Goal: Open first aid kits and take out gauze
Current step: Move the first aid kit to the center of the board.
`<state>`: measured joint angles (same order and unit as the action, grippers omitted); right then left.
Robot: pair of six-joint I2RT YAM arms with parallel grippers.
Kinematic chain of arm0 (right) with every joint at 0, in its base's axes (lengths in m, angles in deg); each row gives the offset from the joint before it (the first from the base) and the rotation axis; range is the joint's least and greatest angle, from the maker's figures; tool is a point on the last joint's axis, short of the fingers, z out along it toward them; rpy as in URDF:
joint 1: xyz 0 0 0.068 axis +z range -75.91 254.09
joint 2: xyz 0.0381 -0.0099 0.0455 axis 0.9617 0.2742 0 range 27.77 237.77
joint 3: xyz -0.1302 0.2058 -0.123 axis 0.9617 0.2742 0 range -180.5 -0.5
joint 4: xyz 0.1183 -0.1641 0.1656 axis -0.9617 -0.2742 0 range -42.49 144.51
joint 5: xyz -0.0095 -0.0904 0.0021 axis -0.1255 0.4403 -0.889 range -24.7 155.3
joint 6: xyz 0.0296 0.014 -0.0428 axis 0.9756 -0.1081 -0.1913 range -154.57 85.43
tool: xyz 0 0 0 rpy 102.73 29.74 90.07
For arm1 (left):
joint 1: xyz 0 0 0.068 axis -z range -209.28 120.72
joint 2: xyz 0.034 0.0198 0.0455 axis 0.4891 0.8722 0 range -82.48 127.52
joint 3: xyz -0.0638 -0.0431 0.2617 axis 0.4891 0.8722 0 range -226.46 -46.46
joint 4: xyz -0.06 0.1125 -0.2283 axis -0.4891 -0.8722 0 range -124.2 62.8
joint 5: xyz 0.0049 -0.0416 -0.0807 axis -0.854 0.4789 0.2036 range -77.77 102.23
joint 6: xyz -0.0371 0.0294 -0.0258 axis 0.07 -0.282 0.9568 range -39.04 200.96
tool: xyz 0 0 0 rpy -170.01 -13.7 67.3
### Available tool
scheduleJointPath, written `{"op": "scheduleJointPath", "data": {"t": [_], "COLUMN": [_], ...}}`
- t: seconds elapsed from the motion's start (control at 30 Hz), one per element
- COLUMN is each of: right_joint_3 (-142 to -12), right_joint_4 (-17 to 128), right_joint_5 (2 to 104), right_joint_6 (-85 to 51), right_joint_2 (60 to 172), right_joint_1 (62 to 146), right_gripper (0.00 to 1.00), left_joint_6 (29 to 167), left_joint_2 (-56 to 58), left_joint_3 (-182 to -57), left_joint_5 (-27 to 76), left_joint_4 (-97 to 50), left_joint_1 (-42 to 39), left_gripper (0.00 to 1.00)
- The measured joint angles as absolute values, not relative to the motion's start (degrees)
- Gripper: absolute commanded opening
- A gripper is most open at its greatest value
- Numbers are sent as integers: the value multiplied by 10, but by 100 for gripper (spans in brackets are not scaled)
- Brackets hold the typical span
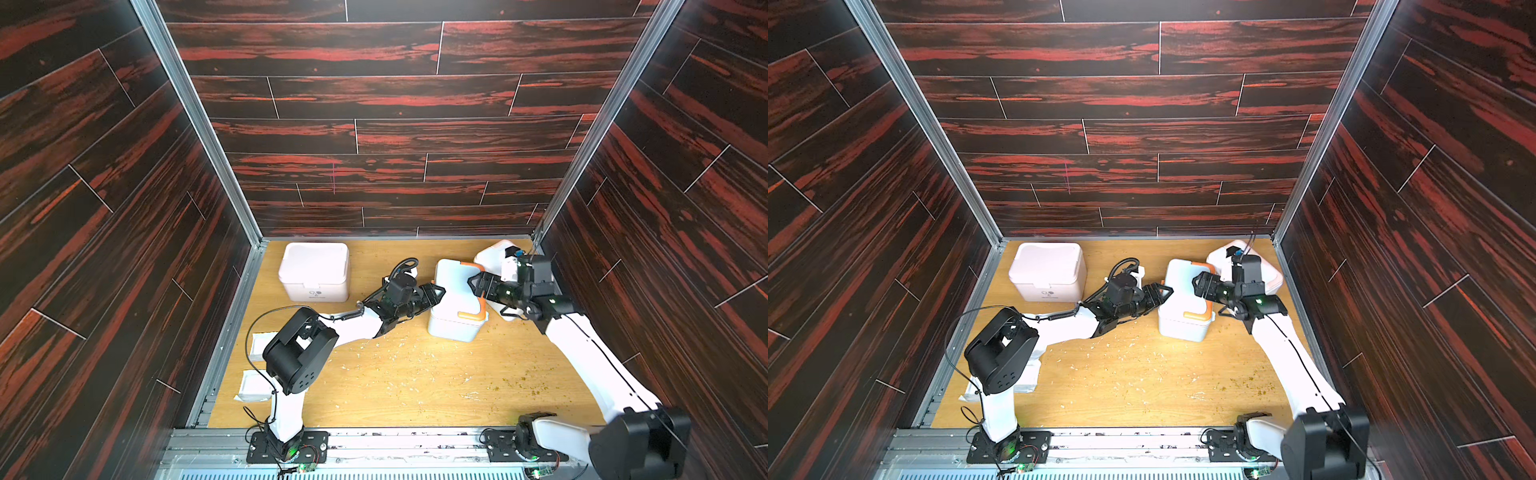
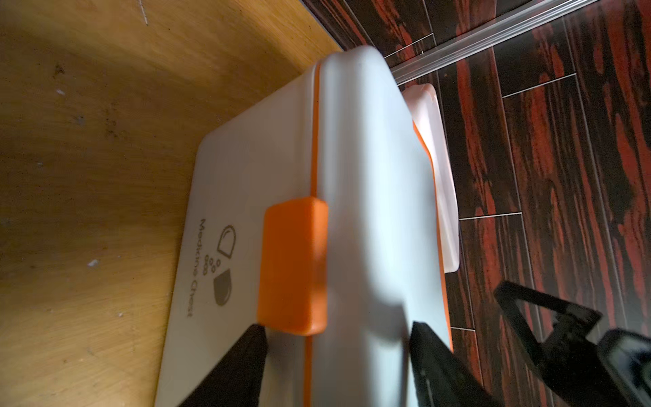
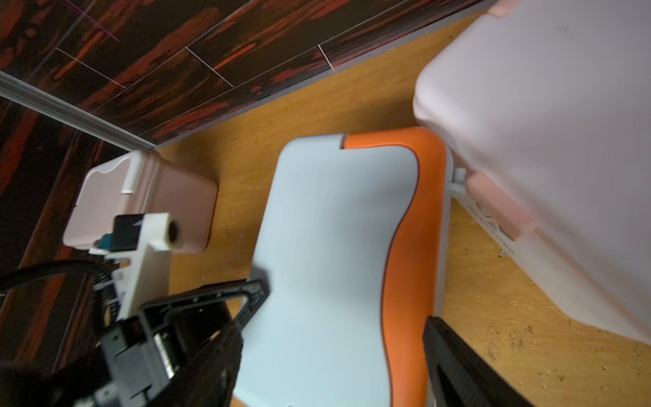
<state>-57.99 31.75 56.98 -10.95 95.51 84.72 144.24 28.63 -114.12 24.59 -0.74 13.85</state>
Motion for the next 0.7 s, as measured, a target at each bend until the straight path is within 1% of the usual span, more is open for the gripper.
{"op": "scheduleJointPath", "data": {"t": [0.27,0.47,0.7], "right_joint_3": [-487,-461,-430], "right_joint_4": [273,258,267], "right_joint_5": [517,490,473], "right_joint_6": [-95,-66,-33], "right_joint_2": [862,810,819], "right_joint_1": [873,901,946], "right_gripper": [78,76,72], "left_joint_6": [1475,1484,1481], "left_joint_2": [293,292,268], "left_joint_3": [-1115,-1099,-1059], "left_joint_5": [239,238,247], "left_joint_4": [51,75,91], "left_joint_1": [144,147,150], "left_gripper": [73,77,82]}}
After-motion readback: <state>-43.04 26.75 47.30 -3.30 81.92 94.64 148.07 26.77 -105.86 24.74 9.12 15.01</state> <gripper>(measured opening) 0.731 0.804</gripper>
